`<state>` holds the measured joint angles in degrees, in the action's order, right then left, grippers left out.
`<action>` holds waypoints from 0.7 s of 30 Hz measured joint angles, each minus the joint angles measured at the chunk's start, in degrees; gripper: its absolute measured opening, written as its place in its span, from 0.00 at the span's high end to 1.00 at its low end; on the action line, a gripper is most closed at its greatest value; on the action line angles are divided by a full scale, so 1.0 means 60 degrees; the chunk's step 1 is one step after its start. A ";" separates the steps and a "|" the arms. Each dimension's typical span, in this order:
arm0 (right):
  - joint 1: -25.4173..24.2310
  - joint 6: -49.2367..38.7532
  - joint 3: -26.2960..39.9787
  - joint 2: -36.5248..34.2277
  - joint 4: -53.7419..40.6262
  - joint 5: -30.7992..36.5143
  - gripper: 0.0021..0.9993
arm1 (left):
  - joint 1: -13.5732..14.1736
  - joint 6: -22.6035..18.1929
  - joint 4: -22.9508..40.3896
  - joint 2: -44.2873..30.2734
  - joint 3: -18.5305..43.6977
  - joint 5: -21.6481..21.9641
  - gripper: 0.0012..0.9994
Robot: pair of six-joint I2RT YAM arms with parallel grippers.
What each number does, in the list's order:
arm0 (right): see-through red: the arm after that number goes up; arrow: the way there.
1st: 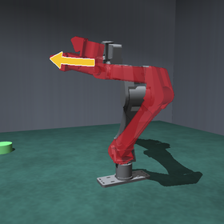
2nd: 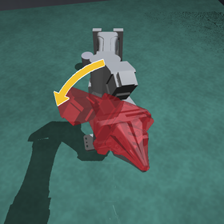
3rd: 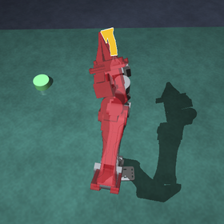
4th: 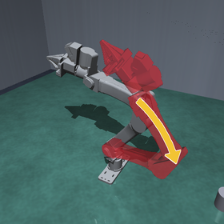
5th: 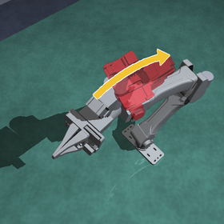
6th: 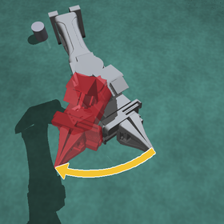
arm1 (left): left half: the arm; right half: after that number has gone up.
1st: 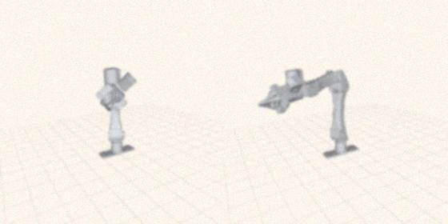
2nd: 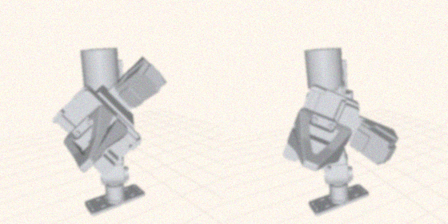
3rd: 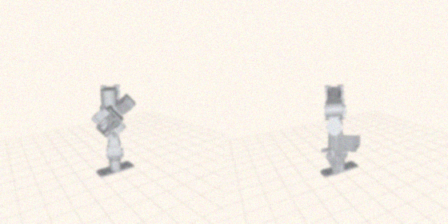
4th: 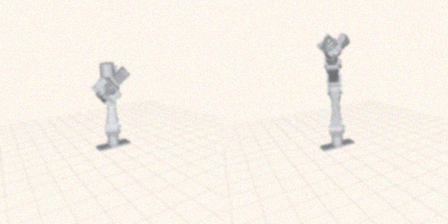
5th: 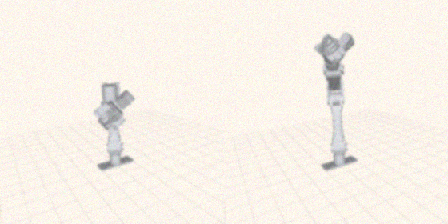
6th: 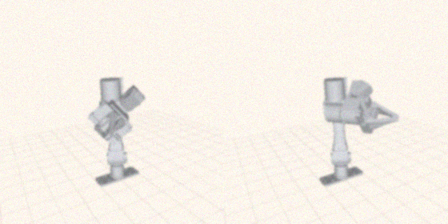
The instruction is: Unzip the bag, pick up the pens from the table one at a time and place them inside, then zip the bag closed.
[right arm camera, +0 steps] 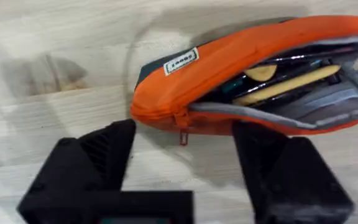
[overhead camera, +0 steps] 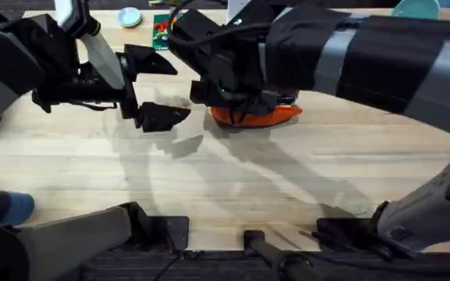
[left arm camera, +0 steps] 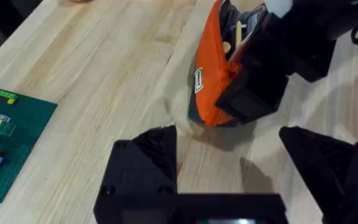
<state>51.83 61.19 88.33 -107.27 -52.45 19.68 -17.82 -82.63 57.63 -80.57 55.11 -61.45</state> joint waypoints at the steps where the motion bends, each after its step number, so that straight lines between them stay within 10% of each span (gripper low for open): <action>1: 0.0000 -0.0014 0.0000 -0.0003 -0.0002 0.0000 0.10 | 0.0000 0.0000 0.0000 -0.0001 0.0000 0.0000 0.00; 21: 0.0000 -0.0019 0.0000 0.0001 0.0018 -0.0076 0.61 | 0.0000 -0.0022 0.0000 -0.0001 0.0000 0.0251 0.00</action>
<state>51.83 61.07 88.33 -107.26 -52.34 19.22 -17.82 -82.76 57.63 -80.58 55.11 -59.94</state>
